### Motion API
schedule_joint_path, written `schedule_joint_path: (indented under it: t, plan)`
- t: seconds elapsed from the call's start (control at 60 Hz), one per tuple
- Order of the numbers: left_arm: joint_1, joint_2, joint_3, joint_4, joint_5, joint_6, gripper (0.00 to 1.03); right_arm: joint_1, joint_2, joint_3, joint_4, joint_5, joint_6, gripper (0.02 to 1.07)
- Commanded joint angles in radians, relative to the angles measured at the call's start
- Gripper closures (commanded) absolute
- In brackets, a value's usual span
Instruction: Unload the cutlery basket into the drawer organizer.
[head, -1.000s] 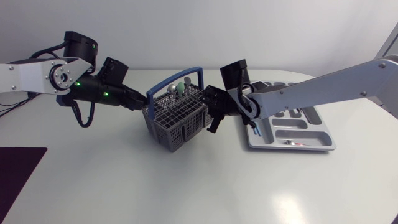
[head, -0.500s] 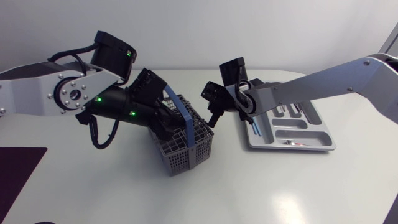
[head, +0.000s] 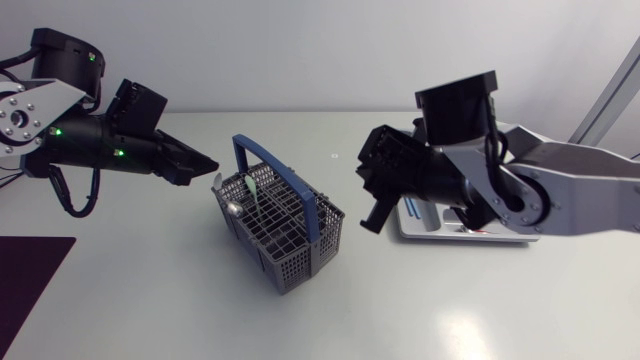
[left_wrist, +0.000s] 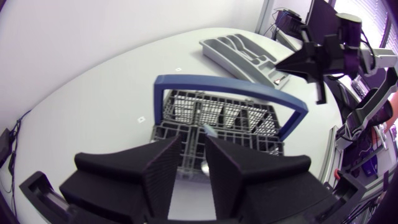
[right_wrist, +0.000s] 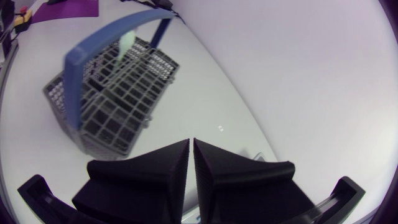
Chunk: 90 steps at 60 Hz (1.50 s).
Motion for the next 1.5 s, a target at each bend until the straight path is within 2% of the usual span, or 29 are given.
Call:
schedule_joint_path:
  t: [0.0,0.233,0.35,0.45,0.583,0.767,0.883,0.933,1.183,1.483]
  plan:
    - [0.055,0.068,0.026,-0.009,0.016,0.069,0.55,0.043,-0.065,-0.077,-0.047,0.001,0.060,0.94]
    - [0.109,0.255,0.072,0.048,0.020,0.090,0.56,0.149,-0.120,-0.174,-0.050,0.013,0.123,0.94]
    - [0.118,0.300,0.087,0.069,0.020,0.090,0.73,0.182,-0.120,-0.196,-0.048,0.018,0.142,0.94]
    - [0.130,0.323,0.103,0.091,0.020,0.087,0.80,0.201,-0.108,-0.206,-0.045,0.018,0.149,0.94]
    - [0.139,0.363,0.133,0.094,0.030,0.081,0.80,0.216,-0.085,-0.219,-0.031,0.018,0.160,0.94]
    - [0.125,0.398,0.139,0.091,0.091,0.075,0.80,0.202,-0.036,-0.222,0.030,0.019,0.159,0.94]
    - [0.106,0.424,0.142,0.091,0.091,0.075,0.81,0.190,0.014,-0.211,0.068,0.019,0.151,0.94]
    - [0.099,0.430,0.142,0.091,0.091,0.075,0.85,0.188,0.033,-0.205,0.082,0.019,0.149,0.94]
    - [0.092,0.423,0.109,0.089,0.089,0.081,0.86,0.150,0.113,-0.163,0.145,0.018,0.139,0.94]
    - [0.095,0.355,0.041,0.089,0.093,0.089,0.86,0.061,0.172,-0.064,0.160,-0.013,0.117,0.94]
